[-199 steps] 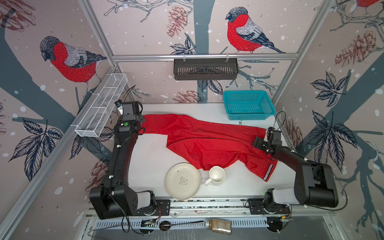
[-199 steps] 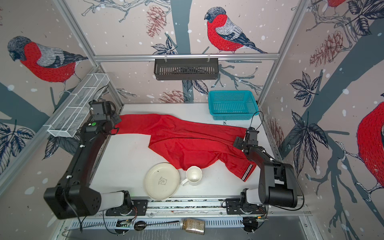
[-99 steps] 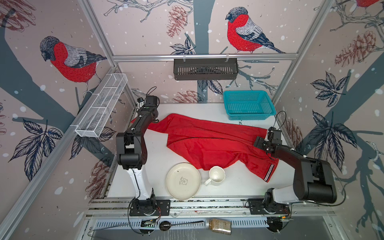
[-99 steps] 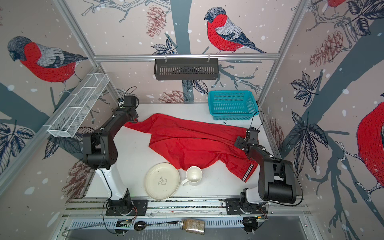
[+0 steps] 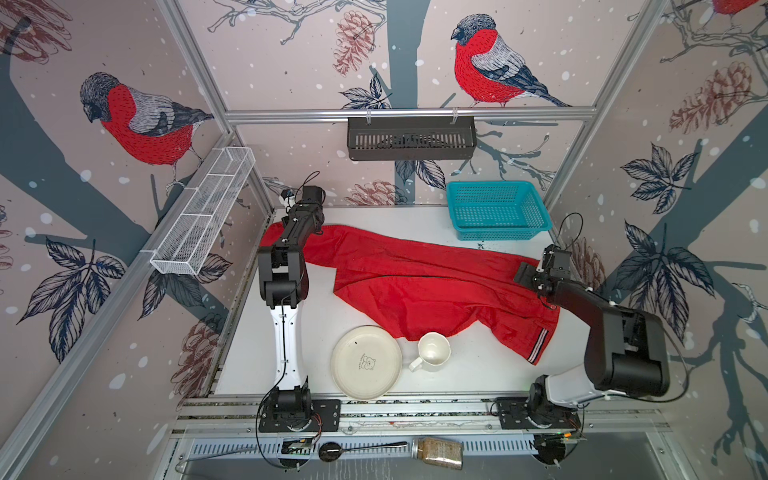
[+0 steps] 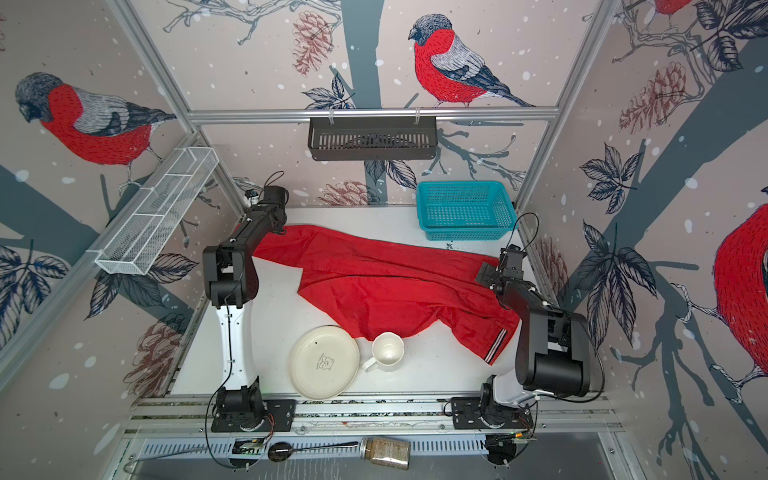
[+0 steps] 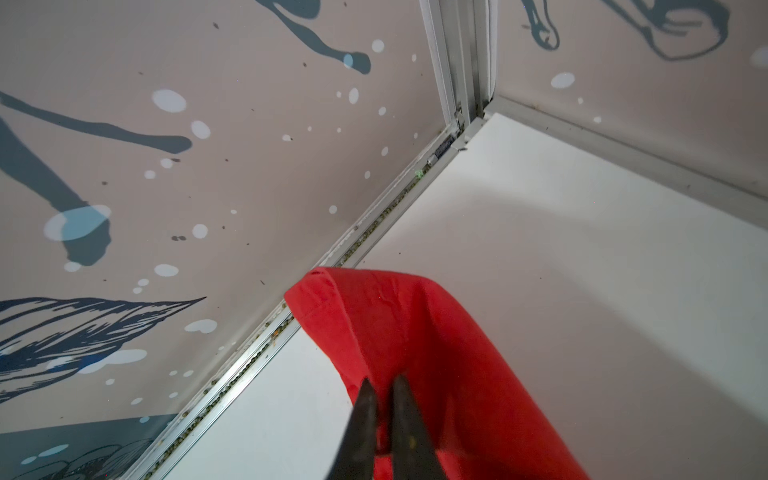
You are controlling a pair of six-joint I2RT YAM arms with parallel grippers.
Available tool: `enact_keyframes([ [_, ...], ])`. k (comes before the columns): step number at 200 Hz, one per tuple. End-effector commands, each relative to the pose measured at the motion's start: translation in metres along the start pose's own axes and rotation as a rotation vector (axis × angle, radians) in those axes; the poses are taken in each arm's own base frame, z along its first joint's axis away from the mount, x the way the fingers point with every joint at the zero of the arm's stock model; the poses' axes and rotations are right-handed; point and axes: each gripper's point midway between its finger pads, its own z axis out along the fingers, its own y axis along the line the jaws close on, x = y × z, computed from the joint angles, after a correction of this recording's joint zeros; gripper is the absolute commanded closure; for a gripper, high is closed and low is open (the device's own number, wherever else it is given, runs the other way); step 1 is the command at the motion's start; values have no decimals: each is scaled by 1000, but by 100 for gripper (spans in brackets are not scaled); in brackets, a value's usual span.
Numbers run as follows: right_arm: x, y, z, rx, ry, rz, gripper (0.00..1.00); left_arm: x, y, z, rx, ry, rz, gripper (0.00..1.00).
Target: Fold and stack the trousers
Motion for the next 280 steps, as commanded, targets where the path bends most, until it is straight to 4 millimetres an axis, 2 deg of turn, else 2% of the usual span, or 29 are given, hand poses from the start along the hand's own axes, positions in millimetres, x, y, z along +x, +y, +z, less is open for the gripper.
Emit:
enact_keyframes([
  [1,-8,-6,9,16,-9,0,12,-5,-3,4,-1,1,47,64],
  [30,-6,-13,24,37,35,-12,12,-21,-9,-3,45,-16,63,35],
  [51,-7,-22,32,63,44,-14,12,-32,-15,-20,139,-14,56,20],
  [61,-6,-27,38,69,59,-8,12,-33,-18,-29,191,-1,52,17],
  [87,0,-36,49,77,91,-1,12,-27,-20,-48,283,45,58,17],
  [114,-1,-46,59,90,106,4,13,8,-28,-51,375,122,80,18],
  [133,-4,-48,65,97,117,-8,14,41,-32,-43,391,189,105,19],
  [152,-7,-52,69,104,121,-8,15,63,-32,-34,390,224,113,21],
  [175,-17,-50,73,98,120,-15,15,73,-33,-25,392,256,107,21],
  [191,-32,-48,72,102,99,-29,13,67,-35,-27,407,254,109,21],
  [214,-61,-25,58,26,40,-45,12,46,-30,-47,435,228,97,19],
  [237,-80,8,28,-34,-20,-98,9,36,-17,-85,484,213,90,18],
  [260,-80,32,-4,-118,-57,-93,7,54,-3,-121,569,251,63,18],
  [280,-63,43,-28,-176,-64,-72,6,89,8,-144,647,327,37,18],
])
